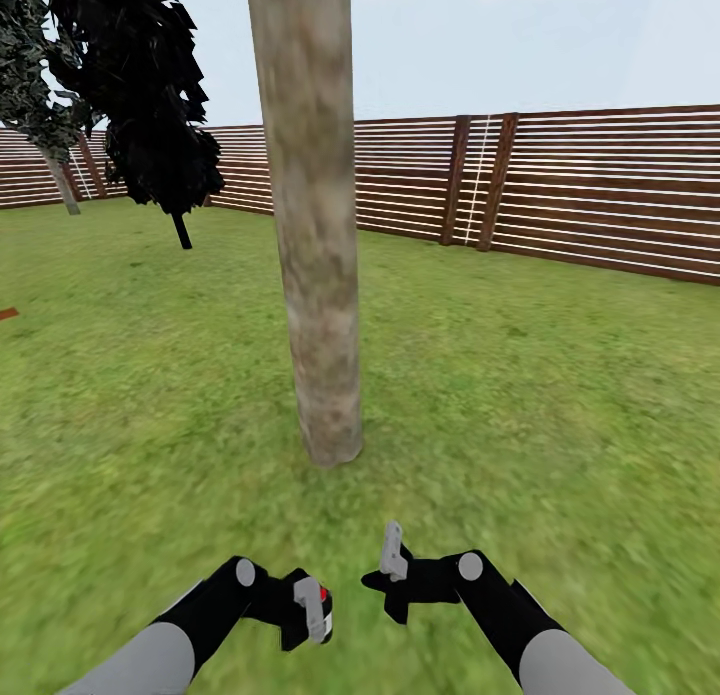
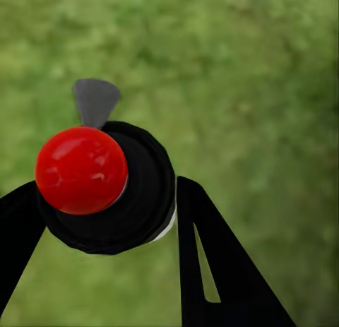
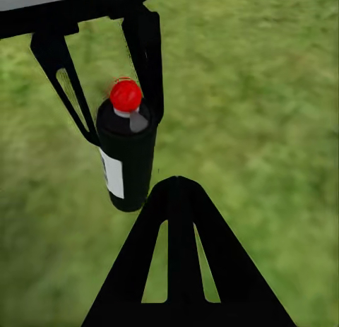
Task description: In the garden, pick up the pesticide atomizer on the floor and spray pesticide onto both trees until each tree trunk is fully covered.
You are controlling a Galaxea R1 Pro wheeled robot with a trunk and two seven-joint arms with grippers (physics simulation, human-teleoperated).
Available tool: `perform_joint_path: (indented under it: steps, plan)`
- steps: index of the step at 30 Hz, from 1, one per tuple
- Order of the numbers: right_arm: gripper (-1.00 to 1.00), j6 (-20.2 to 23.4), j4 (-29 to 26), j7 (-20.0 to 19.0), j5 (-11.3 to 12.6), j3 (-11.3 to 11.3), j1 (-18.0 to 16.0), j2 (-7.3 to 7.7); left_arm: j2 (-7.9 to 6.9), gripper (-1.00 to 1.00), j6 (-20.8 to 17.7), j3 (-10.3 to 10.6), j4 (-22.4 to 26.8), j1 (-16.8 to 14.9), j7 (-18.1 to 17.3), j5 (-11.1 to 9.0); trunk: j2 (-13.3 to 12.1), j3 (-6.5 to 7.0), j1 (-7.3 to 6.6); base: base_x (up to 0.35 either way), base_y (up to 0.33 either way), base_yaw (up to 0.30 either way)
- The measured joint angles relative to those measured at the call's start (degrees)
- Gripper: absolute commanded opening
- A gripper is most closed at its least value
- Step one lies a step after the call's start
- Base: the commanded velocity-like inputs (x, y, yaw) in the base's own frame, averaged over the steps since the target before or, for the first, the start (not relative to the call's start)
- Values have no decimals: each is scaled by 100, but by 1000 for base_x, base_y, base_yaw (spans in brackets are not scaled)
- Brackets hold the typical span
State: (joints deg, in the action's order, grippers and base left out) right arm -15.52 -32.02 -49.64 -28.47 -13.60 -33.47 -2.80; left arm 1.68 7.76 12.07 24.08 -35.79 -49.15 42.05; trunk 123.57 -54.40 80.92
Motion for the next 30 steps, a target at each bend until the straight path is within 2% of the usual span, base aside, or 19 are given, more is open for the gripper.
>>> perform_joint_path:
  steps: [6, 26, 30]
  plan:
    - [-100, 1, 0, 0, 0, 0, 0, 0, 50, -100, -14, -7, 238, -5, 9, 7, 0, 0, 0, 0, 0, 0]
    - [-100, -3, -8, 0, -2, 0, 0, 0, 298, -100, 6, -56, 225, 55, 40, -62, 0, 0, 0, 0, 0, 0]
    - [-100, 1, -6, 0, 0, 0, 0, 0, 322, -100, 15, -60, 173, 57, 192, -63, 0, 0, 0, 0, 0, 0]
